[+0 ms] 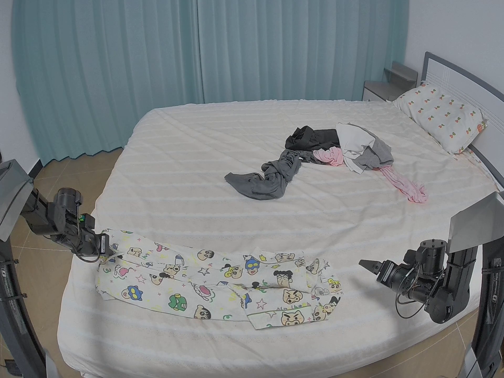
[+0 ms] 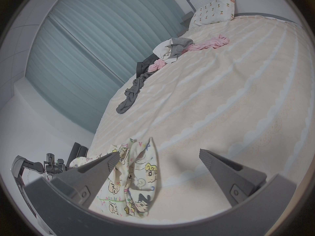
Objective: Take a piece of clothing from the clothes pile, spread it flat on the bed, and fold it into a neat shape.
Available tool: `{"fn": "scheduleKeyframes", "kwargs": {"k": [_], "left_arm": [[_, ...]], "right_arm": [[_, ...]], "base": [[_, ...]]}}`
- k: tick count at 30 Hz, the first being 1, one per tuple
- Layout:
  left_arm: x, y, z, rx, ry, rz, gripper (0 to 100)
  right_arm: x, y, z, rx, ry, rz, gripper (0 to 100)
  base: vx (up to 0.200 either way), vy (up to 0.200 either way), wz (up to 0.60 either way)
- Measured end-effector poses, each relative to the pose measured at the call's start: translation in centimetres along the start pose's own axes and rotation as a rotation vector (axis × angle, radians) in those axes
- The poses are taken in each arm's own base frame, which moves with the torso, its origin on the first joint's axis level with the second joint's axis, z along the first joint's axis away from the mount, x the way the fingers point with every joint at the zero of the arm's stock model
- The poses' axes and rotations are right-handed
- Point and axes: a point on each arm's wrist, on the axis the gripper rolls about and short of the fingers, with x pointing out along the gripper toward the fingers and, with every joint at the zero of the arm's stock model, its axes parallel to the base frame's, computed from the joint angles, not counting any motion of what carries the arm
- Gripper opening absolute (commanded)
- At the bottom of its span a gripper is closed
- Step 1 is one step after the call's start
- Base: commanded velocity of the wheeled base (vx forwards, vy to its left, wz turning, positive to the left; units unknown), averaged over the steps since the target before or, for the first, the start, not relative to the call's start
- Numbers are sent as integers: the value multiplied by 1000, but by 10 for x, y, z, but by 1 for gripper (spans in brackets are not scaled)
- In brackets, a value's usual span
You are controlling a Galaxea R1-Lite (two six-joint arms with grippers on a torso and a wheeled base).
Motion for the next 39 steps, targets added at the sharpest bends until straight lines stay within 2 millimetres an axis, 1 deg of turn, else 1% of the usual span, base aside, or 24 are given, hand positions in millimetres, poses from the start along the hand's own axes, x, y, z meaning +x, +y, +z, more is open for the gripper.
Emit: {"fn": "scheduleKeyframes", "kwargs": {"k": [2,3,8,11,14,19,20,22,24,26,33,35,39], "left_arm": [[-13,8,6,-18,20,11,0],[-15,9,8,-21,21,13,0],[-42,14,24,-25,-15,32,0],[-53,8,27,-17,-19,40,0],[-56,-13,26,11,0,58,0],[-59,-64,21,43,30,59,0],[-60,-80,19,50,34,49,0],[-63,-100,16,58,41,39,0],[-66,-129,11,70,46,28,0],[-68,-152,6,70,48,18,0],[-82,-237,-12,33,26,-79,0],[-87,-259,-16,20,15,-115,0],[-92,-293,-20,-6,-8,-189,0]], "right_arm": [[0,0,0,0,0,0,100],[0,0,0,0,0,0,100],[0,0,0,0,1,0,100],[0,0,0,0,1,0,100],[0,0,0,1,0,0,100],[0,-1,0,1,1,-1,100],[0,-1,0,1,1,-2,100],[0,-1,0,1,2,-2,100],[0,-1,0,2,2,-2,100],[0,-1,0,2,3,-2,100],[0,-1,-1,2,4,-2,100],[0,-1,-1,2,4,-3,100],[1,-2,-1,2,5,-4,100]], "base": [[0,0,0],[0,0,0],[0,0,0],[0,0,0],[0,0,0],[0,0,0],[0,0,0],[0,0,0],[0,0,0],[0,0,0],[0,0,0],[0,0,0],[0,0,0]]}}
